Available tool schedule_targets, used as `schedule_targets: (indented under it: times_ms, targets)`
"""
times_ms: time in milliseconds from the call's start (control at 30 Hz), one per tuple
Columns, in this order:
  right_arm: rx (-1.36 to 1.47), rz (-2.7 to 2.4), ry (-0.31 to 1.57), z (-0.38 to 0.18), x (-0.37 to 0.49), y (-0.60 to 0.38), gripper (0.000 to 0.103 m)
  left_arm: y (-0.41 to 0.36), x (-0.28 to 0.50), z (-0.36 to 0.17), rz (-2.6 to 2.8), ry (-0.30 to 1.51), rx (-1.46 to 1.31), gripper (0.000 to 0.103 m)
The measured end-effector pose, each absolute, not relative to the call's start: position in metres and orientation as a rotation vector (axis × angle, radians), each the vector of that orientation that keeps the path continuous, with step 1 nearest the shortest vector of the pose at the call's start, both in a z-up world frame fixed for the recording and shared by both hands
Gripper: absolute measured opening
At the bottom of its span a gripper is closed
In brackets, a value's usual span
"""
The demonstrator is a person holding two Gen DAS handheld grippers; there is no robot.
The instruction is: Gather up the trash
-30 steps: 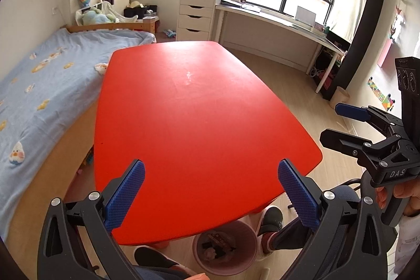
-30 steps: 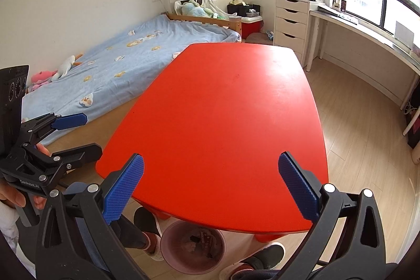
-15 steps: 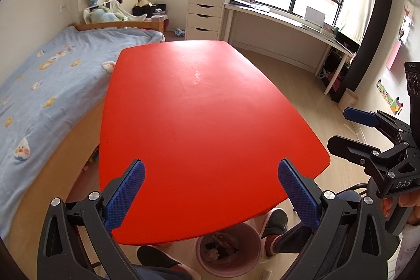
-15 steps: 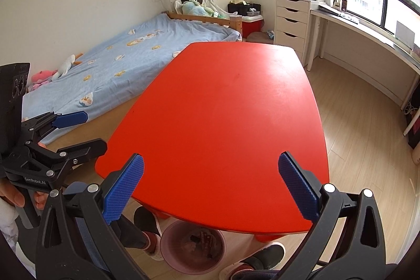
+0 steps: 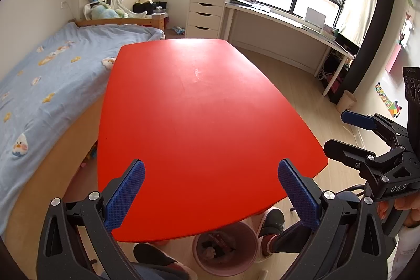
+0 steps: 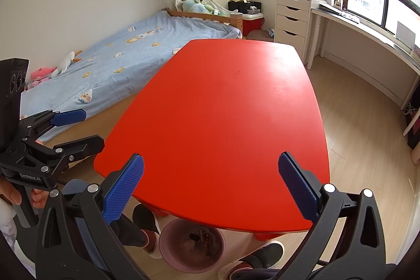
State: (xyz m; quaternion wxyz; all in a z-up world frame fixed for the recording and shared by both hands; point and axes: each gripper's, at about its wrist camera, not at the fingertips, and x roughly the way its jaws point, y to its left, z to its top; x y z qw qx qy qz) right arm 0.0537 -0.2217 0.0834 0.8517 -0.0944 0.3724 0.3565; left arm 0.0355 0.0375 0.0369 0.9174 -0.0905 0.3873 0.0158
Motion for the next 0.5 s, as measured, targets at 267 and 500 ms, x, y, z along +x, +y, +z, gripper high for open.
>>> schedule_targets:
  times_ms: [267, 500]
  targets:
    - [-0.198, 0.751, 0.784, 0.0838, 0.0541, -0.2216, 0.1, 0.036, 0.0351, 0.036, 0.029, 0.798, -0.186, 0.097]
    - [-0.198, 0.751, 0.784, 0.0839, 0.0545, -0.2218, 0.1, 0.0339, 0.0346, 0.0351, 0.027, 0.8, -0.184, 0.097]
